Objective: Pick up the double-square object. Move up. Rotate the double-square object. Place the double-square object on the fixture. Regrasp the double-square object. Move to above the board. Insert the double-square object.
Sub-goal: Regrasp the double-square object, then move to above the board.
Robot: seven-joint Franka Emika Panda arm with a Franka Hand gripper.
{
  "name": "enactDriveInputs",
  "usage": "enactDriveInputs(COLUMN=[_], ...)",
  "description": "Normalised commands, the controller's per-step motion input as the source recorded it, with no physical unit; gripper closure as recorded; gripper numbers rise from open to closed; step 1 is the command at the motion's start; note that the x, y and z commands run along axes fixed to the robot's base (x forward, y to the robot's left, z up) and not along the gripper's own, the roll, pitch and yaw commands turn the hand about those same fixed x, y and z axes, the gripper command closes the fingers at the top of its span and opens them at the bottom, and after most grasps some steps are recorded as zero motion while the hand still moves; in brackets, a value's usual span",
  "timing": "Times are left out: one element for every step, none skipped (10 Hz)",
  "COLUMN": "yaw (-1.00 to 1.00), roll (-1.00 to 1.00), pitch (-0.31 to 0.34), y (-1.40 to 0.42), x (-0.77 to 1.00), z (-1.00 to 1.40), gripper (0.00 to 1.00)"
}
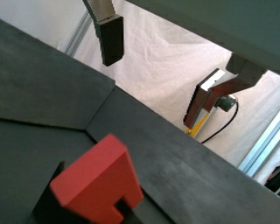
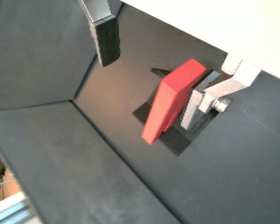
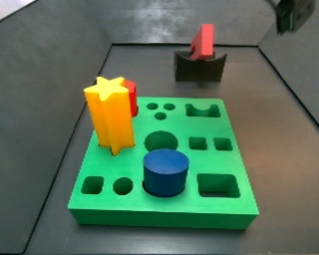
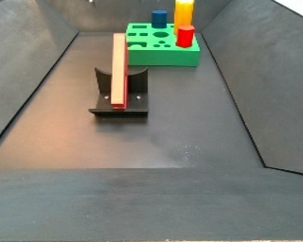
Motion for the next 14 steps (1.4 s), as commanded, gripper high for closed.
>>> enactDriveInputs(yaw=[0.11,0.08,0.05,0.01,-0.01,-0.03,-0.04,-0.05,-0.04,-0.04,0.0,-0.32,-0.32,-0.31], roll=[0.06,0.07,0.07,0.07,0.07,0.08,0.07,0.07,0.07,0.07,0.0,0.2,0.18,0.15], pitch=[-0.1,-0.114,-0.118,-0.112,-0.101,-0.09,-0.06,-0.032,-0.014,-0.002,0.0,-0.162,-0.16,-0.142], y=[0.04,0.03,0.03,0.03,0.02,0.02,0.01,0.01,0.0,0.0,0.0,0.01,0.01,0.01], x=[0.07,0.07,0.08,0.09,0.1,0.1,0.08,0.07,0.07,0.08,0.0,-0.17,-0.17,-0.18], z=[-1.0,-1.0,-1.0,-1.0,-1.0,-0.94,-0.71,-0.49,-0.32,-0.21,0.0,1.0,1.0,1.0], gripper=[0.0,0.0,0.0,0.0,0.0,0.0,0.0,0.0,0.0,0.0,1.0,1.0,1.0,1.0])
